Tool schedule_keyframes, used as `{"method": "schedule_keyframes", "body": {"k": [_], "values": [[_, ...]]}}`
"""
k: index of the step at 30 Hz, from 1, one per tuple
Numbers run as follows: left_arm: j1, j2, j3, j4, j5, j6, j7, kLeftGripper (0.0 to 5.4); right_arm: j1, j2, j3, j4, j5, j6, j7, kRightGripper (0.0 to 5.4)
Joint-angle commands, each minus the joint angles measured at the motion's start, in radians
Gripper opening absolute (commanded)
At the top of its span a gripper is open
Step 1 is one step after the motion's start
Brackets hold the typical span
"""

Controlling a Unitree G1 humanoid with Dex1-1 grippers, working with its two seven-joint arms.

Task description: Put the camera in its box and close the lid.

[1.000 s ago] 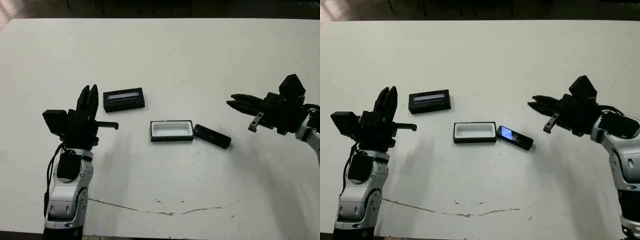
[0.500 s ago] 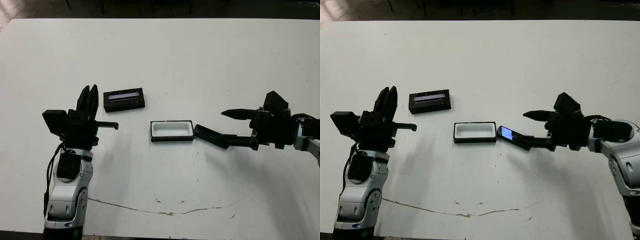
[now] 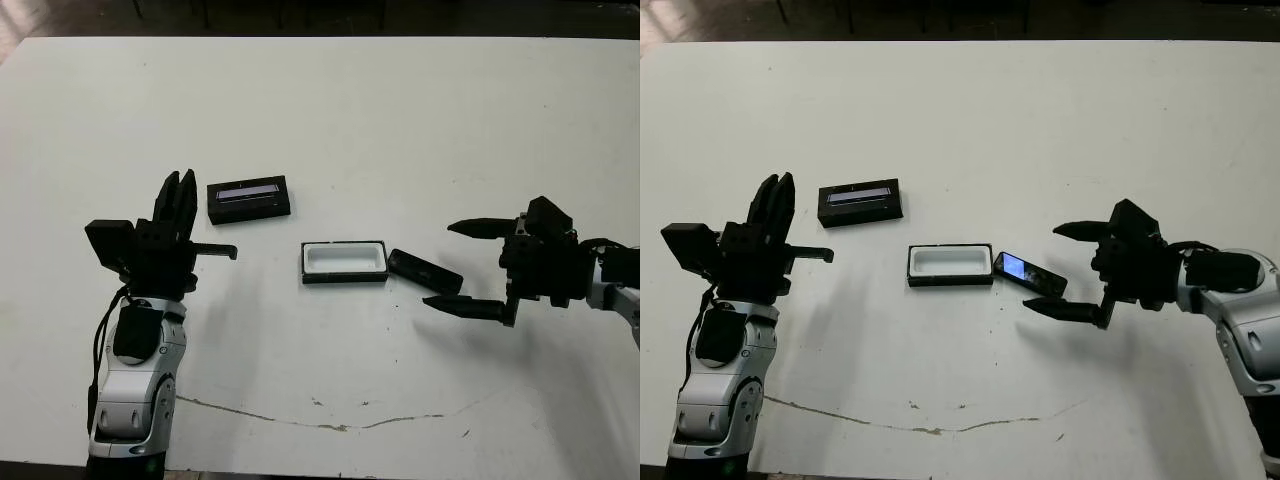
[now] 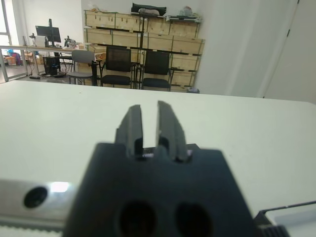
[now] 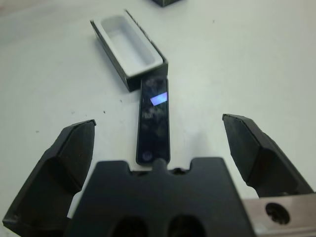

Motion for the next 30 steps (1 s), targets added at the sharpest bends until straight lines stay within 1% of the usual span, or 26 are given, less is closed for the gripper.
{"method": "schedule_keyframes", "body": {"k": [1, 5, 7, 9, 11, 18, 24, 30], "values": [[0.021, 0.008, 0.004, 0.011, 0.007, 0.002, -0.001, 0.00, 0.032, 0.006, 0.010, 0.016, -0.011, 0.006, -0.016, 5.39], [0.020, 0.007, 0.004, 0.012, 0.002, 0.006, -0.003, 0.00, 0.050, 0.015, 0.018, 0.025, -0.024, -0.019, -0.034, 5.39], [0.019, 0.005, 0.002, 0.011, 0.001, 0.008, -0.002, 0.00, 0.055, 0.018, 0.024, 0.029, -0.029, -0.018, -0.040, 5.39], [0.018, 0.004, 0.000, 0.010, 0.003, 0.008, 0.000, 0.00, 0.059, 0.019, 0.031, 0.027, -0.036, -0.014, -0.047, 5.19], [0.018, 0.004, -0.001, 0.008, 0.007, 0.011, 0.003, 0.00, 0.062, 0.024, 0.037, 0.027, -0.035, -0.005, -0.052, 4.81], [0.022, 0.003, -0.003, 0.005, 0.007, 0.011, 0.004, 0.00, 0.080, 0.061, 0.048, 0.072, -0.056, -0.081, -0.080, 3.23], [0.021, 0.004, -0.004, 0.009, 0.021, 0.007, 0.006, 0.00, 0.111, 0.122, 0.013, 0.128, -0.020, -0.175, -0.095, 1.95], [0.019, 0.002, -0.003, 0.014, 0.022, 0.003, 0.005, 0.00, 0.099, 0.143, 0.000, 0.192, 0.004, -0.218, -0.064, 0.65]]}}
